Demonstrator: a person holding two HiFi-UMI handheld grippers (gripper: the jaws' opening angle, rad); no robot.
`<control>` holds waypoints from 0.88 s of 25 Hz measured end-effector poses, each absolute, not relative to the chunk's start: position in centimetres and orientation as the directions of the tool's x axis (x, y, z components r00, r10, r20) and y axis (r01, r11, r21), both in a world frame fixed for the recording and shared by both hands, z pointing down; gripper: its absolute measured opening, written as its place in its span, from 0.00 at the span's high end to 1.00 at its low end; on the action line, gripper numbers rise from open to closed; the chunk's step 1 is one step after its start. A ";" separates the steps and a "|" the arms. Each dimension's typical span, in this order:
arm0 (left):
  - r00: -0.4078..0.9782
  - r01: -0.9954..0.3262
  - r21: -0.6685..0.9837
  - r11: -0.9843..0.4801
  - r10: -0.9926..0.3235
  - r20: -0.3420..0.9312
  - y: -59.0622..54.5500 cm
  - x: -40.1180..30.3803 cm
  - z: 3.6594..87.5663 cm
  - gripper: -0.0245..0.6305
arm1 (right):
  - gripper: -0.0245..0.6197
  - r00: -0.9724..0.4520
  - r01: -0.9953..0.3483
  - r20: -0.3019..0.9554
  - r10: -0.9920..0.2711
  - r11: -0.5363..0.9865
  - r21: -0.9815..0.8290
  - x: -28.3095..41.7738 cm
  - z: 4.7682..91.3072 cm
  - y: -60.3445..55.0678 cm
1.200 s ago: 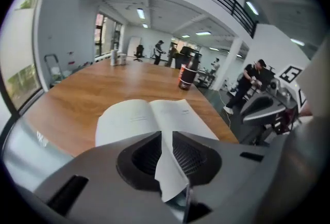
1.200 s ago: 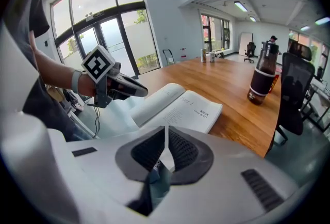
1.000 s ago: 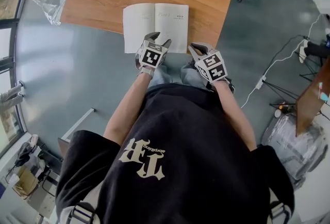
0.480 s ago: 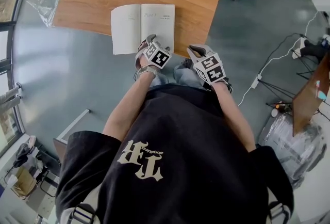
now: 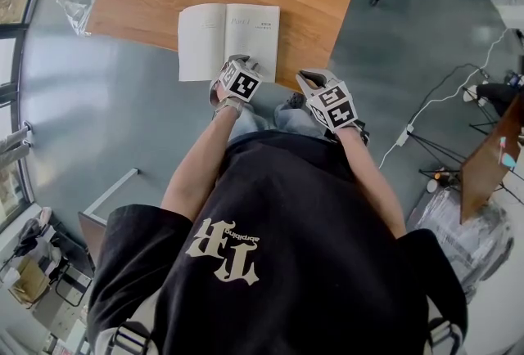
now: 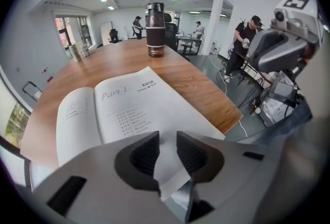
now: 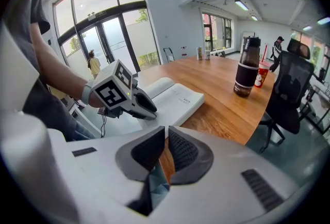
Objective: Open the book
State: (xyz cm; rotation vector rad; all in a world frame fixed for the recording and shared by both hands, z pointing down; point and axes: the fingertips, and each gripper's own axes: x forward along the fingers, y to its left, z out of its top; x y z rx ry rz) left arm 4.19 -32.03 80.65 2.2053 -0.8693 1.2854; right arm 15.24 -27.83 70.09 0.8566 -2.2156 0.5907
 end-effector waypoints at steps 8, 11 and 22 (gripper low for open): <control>0.479 -0.663 0.148 -0.734 -0.264 0.837 -31.3 5.7 79.4 0.81 | 0.95 -0.554 -0.710 0.733 -0.394 0.683 -0.170 15.0 70.3 -27.2; 0.440 -0.626 0.090 -0.774 -0.255 0.861 -30.7 6.3 80.5 0.59 | 0.95 -0.551 -0.708 0.739 -0.387 0.686 -0.169 15.0 70.6 -27.2; 0.351 -0.673 -0.037 -0.739 -0.363 0.863 -31.6 3.5 80.3 0.55 | 0.95 -0.546 -0.714 0.737 -0.398 0.681 -0.161 15.4 70.2 -27.9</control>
